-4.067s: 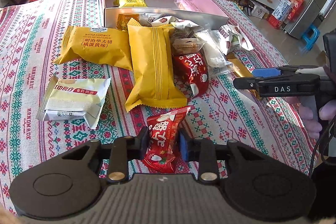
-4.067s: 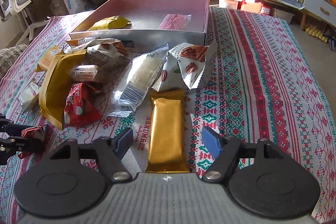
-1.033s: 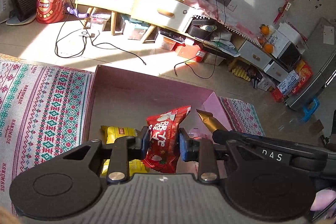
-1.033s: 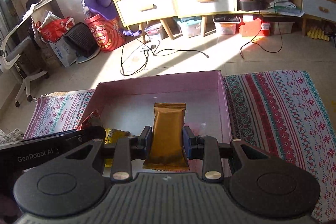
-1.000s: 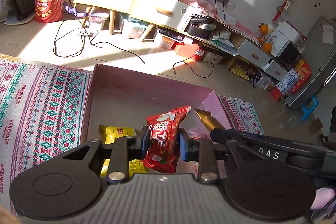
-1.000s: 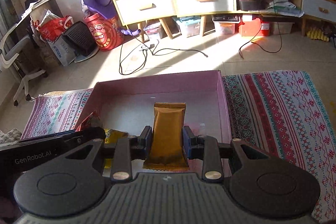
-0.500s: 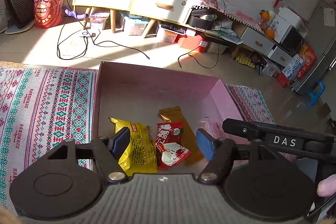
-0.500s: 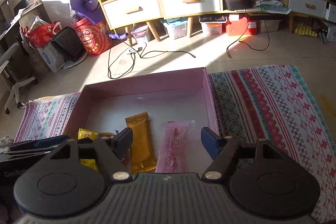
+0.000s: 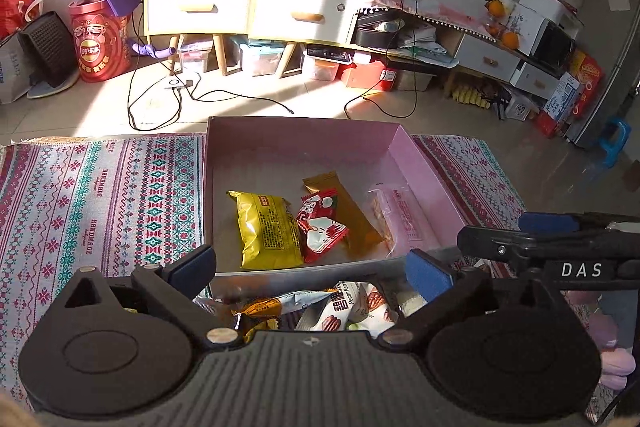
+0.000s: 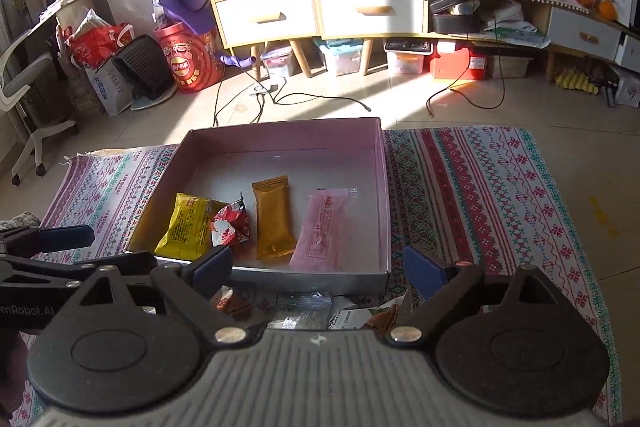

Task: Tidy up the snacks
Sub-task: 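Open both grippers to drop the bags in the box and withdraw, then grasp the white cake packet with the left gripper while the right gripper grasps the clear pastry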

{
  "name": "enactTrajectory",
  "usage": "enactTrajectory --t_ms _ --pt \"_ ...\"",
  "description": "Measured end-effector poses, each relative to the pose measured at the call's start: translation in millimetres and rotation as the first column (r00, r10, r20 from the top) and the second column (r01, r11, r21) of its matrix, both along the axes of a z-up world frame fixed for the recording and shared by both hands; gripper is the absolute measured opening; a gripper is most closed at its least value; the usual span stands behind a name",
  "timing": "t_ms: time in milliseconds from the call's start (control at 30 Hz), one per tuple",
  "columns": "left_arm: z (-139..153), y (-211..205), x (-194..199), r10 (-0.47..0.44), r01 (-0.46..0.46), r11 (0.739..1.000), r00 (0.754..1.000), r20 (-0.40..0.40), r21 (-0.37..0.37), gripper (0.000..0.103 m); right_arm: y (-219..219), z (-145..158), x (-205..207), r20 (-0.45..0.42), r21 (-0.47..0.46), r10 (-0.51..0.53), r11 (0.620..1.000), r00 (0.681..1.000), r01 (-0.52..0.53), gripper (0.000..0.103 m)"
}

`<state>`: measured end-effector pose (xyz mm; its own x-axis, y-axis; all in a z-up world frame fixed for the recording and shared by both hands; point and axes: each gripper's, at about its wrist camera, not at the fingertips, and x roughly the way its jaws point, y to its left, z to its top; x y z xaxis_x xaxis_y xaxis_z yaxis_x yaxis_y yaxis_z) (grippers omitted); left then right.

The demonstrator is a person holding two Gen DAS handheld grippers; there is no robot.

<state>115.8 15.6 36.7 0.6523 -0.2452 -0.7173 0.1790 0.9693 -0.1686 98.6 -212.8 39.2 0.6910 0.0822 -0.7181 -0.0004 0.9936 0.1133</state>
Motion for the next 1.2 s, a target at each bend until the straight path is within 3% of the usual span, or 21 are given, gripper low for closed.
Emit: enactTrajectory --t_ms 300,733,900,1200 --pt "-4.2 6.6 -37.2 0.016 -0.015 1.0 0.999 -0.042 0.019 0.103 1.9 0.9 -34.5 0.028 0.014 0.049 0.999 0.998 -0.05 0.098" --pt "-20.9 16.5 -62.0 0.043 -0.042 0.999 0.998 -0.043 0.026 0.103 -8.2 -8.9 -65.7 0.063 0.034 0.081 0.996 0.995 -0.084 0.101" --pt "-25.7 21.2 -73.0 0.036 -0.035 0.998 0.999 -0.026 0.045 0.103 -11.1 -16.7 -69.5 0.048 0.016 0.07 0.997 0.996 -0.071 0.101" --pt "-45.7 37.1 -82.5 0.064 -0.058 0.996 0.994 -0.084 0.064 0.103 -12.2 -35.5 -73.1 -0.016 0.007 0.053 0.999 0.998 -0.053 0.101"
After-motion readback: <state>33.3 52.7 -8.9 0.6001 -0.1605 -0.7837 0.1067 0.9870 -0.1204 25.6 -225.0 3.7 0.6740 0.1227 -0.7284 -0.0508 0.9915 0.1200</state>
